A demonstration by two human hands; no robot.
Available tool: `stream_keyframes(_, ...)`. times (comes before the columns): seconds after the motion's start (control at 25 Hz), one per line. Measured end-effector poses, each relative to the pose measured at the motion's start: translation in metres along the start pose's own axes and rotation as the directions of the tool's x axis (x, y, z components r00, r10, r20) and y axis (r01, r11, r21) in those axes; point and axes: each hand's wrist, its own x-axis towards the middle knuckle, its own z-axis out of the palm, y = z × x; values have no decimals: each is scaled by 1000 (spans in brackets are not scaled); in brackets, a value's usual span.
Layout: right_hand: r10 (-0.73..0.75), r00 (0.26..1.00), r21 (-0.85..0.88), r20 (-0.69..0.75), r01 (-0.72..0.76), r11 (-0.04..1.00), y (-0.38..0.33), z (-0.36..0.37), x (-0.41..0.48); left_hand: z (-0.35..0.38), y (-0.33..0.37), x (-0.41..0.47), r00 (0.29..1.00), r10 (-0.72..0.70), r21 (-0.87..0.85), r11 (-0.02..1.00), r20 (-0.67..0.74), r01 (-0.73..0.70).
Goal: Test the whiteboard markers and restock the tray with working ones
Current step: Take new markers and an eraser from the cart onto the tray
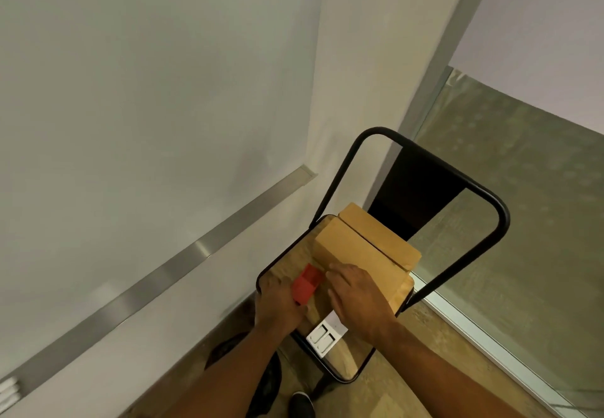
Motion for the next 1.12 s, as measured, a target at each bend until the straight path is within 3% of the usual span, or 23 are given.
stream_keyframes(0.32,-1,985,-17,172,4,1000,-18,7,24,-11,-13,-12,996,47,-158,986,-80,-60)
stream_keyframes(0.68,-281,909,176,309,236,956,-103,34,74,-63,-98,-72,961,122,-39,990,-248,-135)
stream_keyframes(0.88,-379,893,209,242,334,919,-180,52,94,-93,-164,-122,904,79,8,996,-419,-84)
stream_keyframes(1.12,-377,917,128,129,361,924,-286,63,124,-125,-235,-168,823,-22,52,997,-568,62)
